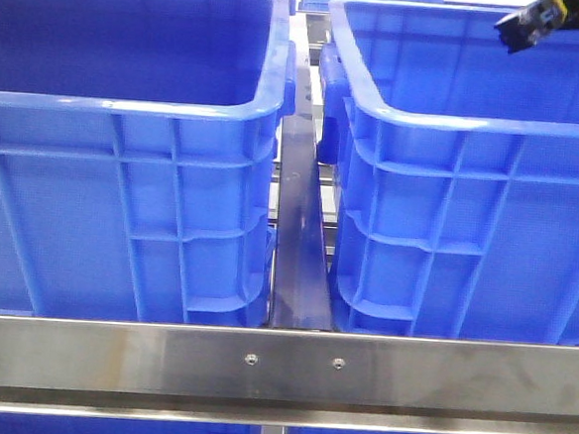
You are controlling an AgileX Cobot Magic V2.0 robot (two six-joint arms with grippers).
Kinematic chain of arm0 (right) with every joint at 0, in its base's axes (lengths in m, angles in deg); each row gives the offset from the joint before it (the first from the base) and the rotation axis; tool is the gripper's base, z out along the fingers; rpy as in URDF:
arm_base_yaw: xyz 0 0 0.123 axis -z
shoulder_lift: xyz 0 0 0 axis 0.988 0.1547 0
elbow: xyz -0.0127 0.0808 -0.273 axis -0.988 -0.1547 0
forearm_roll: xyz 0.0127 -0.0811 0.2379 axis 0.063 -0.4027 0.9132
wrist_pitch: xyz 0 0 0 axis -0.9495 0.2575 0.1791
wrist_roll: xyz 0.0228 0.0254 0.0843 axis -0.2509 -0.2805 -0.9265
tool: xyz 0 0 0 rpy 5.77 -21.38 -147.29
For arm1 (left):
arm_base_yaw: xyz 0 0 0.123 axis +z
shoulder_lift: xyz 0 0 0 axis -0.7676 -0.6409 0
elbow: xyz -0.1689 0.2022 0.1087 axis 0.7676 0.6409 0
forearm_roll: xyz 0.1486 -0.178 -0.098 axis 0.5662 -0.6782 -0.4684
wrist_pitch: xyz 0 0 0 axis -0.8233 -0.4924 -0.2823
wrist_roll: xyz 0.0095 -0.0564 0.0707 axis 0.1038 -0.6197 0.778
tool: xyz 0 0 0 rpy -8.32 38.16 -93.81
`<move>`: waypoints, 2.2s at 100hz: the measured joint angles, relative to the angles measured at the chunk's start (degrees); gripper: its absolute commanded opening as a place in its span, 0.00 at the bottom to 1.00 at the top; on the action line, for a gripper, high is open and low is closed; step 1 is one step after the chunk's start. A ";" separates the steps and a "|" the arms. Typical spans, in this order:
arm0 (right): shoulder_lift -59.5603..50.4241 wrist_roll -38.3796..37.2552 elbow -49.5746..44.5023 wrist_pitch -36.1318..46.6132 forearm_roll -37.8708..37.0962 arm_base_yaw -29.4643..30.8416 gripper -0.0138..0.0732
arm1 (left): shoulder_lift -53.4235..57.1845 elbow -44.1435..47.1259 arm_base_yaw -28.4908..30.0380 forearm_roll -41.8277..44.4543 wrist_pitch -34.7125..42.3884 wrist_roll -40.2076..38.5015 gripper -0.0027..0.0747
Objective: Pick red and yellow buttons and place in box
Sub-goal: 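Carry the red button over the empty bin and release it with the right gripper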
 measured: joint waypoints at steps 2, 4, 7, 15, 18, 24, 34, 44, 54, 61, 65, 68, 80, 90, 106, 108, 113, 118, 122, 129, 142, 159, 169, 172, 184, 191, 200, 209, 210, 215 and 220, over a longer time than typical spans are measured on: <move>0.51 0.00 0.00 0.49 0.43 0.00 0.23 | 0.00 0.00 0.00 -0.11 0.00 0.00 0.01; 1.03 0.00 0.00 0.88 1.04 0.00 0.23 | 0.00 0.00 0.00 -0.11 0.00 0.00 0.01; 1.72 0.00 0.00 1.38 1.94 0.00 0.23 | 0.00 0.00 0.00 -0.11 0.00 0.00 0.01; 3.89 0.00 0.00 2.11 3.58 0.00 0.23 | 0.00 0.00 0.00 -0.23 0.00 0.00 0.01; 4.66 0.00 0.00 2.19 4.18 0.00 0.23 | 0.00 0.00 0.00 -0.23 0.00 0.00 0.01; 6.45 0.00 0.00 2.43 5.54 0.00 0.23 | 0.00 0.00 0.00 -0.23 0.00 0.00 0.01; 9.17 0.00 -0.13 2.46 8.82 0.00 0.23 | 0.00 0.00 0.00 -0.32 0.00 0.00 0.01; 11.66 0.00 -0.13 1.94 12.31 0.00 0.23 | 0.00 0.00 0.00 -0.35 0.00 0.00 0.01; 13.81 -0.24 -0.13 1.94 13.56 -0.34 0.23 | 0.00 0.00 0.00 -0.35 0.00 0.00 0.01; 15.11 -0.24 -0.13 1.94 14.04 -0.89 0.23 | 0.00 0.00 0.00 -0.35 0.00 0.00 0.01; 15.83 -0.24 -0.13 1.94 14.14 -1.38 0.23 | 0.00 0.00 0.00 -0.35 0.00 0.00 0.01; 16.23 -0.24 -0.13 1.94 14.14 -1.69 0.23 | 0.00 0.00 0.00 -0.35 0.00 0.00 0.01; 17.07 -0.68 -0.13 2.16 14.17 -3.01 0.23 | 0.00 0.00 0.00 -0.45 0.03 0.00 0.01; 17.21 -1.75 -0.13 3.00 14.17 -3.46 0.23 | 0.00 0.00 0.00 -0.45 0.03 0.00 0.01; 17.21 -2.73 -0.13 5.77 14.42 -3.46 0.23 | 0.00 0.00 0.00 -0.71 0.03 0.00 0.01; 17.21 -2.73 -0.13 6.14 14.41 -3.46 0.23 | 0.00 0.00 0.00 -0.85 0.03 0.00 0.01; 17.21 -2.82 -0.13 6.73 14.41 -3.46 0.23 | 0.00 0.00 0.00 -1.11 0.03 0.00 0.01; 17.21 -2.82 -0.13 7.17 14.54 -3.46 0.23 | 0.00 0.00 0.00 -1.34 0.03 0.00 0.01; 17.21 -2.85 -0.13 7.25 14.54 -3.46 0.23 | 0.00 0.00 0.00 -1.34 0.03 0.00 0.01; 17.21 -3.24 -0.13 7.46 14.54 -3.46 0.23 | 0.00 0.00 0.00 -1.42 0.03 0.00 0.01; 17.21 -4.08 -0.13 7.97 14.56 -3.46 0.24 | 0.00 0.00 0.00 -1.47 0.03 0.00 0.01; 17.21 -4.21 -0.13 8.20 14.56 -3.46 0.39 | 0.00 0.00 0.00 -1.47 0.03 0.00 0.01; 17.21 -4.31 -0.13 8.20 14.56 -3.46 0.56 | 0.00 0.00 0.00 -1.47 0.03 0.00 0.01; 17.21 -4.30 -0.13 8.20 14.56 -3.46 0.61 | 0.00 0.00 0.00 -1.47 0.03 0.00 0.01; 17.21 -4.30 -0.13 8.20 14.77 -3.46 0.79 | 0.00 0.00 0.00 -1.47 0.03 0.00 0.01; 17.21 -4.30 -0.13 7.95 14.77 -3.46 0.83 | 0.00 0.00 0.00 -1.47 0.03 0.00 0.01; 17.21 -4.30 -0.13 7.55 14.77 -3.46 0.83 | 0.00 0.00 0.00 -1.47 0.03 0.00 0.01; 17.21 -4.30 -0.13 6.95 14.77 -3.46 0.83 | 0.00 0.00 0.00 -1.47 0.03 0.00 0.01; 17.21 -4.30 -0.13 6.97 14.77 -3.46 0.83 | 0.00 0.00 0.00 -1.47 0.03 0.00 0.01; 17.21 -4.30 -0.13 6.54 14.77 -3.46 0.83 | 0.00 0.00 0.00 -1.47 0.03 0.00 0.01; 17.21 -4.30 -0.13 5.99 14.77 -3.36 0.83 | 0.00 0.00 0.00 -1.47 0.03 0.00 0.01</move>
